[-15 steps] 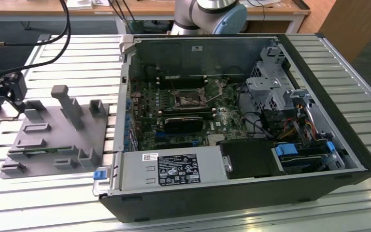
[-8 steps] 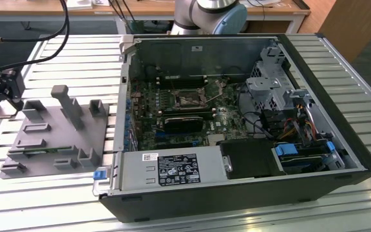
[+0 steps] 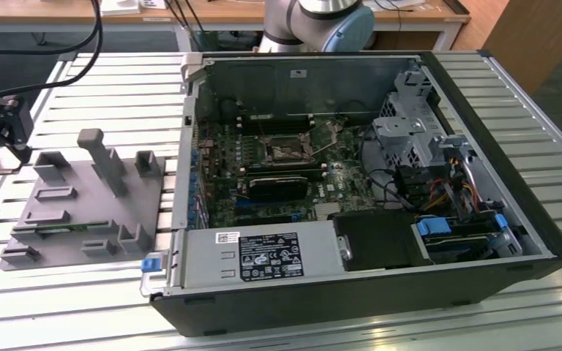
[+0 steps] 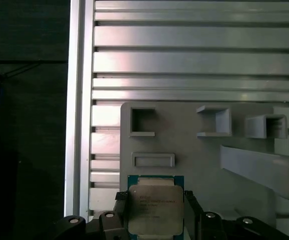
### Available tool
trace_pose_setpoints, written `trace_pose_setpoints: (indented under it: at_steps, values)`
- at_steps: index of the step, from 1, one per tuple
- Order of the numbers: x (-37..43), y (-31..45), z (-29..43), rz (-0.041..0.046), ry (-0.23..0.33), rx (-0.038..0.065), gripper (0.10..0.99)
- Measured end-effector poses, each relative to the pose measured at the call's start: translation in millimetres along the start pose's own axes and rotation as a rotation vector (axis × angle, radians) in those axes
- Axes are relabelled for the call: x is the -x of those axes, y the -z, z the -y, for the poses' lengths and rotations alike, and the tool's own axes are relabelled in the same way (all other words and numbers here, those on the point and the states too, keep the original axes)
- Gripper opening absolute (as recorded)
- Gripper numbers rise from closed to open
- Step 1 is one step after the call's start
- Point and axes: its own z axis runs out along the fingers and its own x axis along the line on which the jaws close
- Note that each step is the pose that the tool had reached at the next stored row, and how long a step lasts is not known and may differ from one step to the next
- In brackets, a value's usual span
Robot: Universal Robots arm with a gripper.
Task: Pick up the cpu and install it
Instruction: 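Pick up the cpu and move it towards the insertion slot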
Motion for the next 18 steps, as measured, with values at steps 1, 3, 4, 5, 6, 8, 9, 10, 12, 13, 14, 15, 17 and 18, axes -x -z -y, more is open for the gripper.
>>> trace_pose_setpoints:
  at_steps: [1, 3, 4, 5, 6, 8, 9, 10, 12, 13, 14, 15, 17, 18]
  values:
    - [0.0, 1.3, -0.1, 0.0001, 0.000, 0.000, 0.529]
    - [0.0, 3.9, -0.3, -0.0001, 0.000, 0.000, 0.529]
    - [0.0, 5.0, -0.3, 0.0000, 0.000, 0.000, 0.529]
    - [-0.1, 6.1, -0.4, 0.0001, 0.000, 0.000, 0.529]
    - [-0.1, 7.2, -0.5, 0.0001, 0.000, 0.000, 0.529]
    - [-0.1, 9.3, -0.6, 0.0000, 0.000, 0.000, 0.529]
    - [-0.1, 10.3, -0.7, 0.0000, 0.000, 0.000, 0.529]
    - [-0.1, 11.3, -0.7, 0.0000, 0.000, 0.000, 0.529]
    - [-0.2, 13.3, -0.8, 0.0000, 0.000, 0.000, 0.529]
    - [-0.2, 14.3, -0.9, 0.0000, 0.000, 0.000, 0.529]
    - [-0.2, 15.3, -1.0, 0.0000, 0.000, 0.000, 0.529]
    - [-0.2, 16.2, -1.0, 0.0000, 0.000, 0.000, 0.529]
    - [-0.2, 17.8, -1.1, 0.0001, 0.000, 0.000, 0.529]
    - [-0.2, 18.6, -1.2, 0.0000, 0.000, 0.000, 0.529]
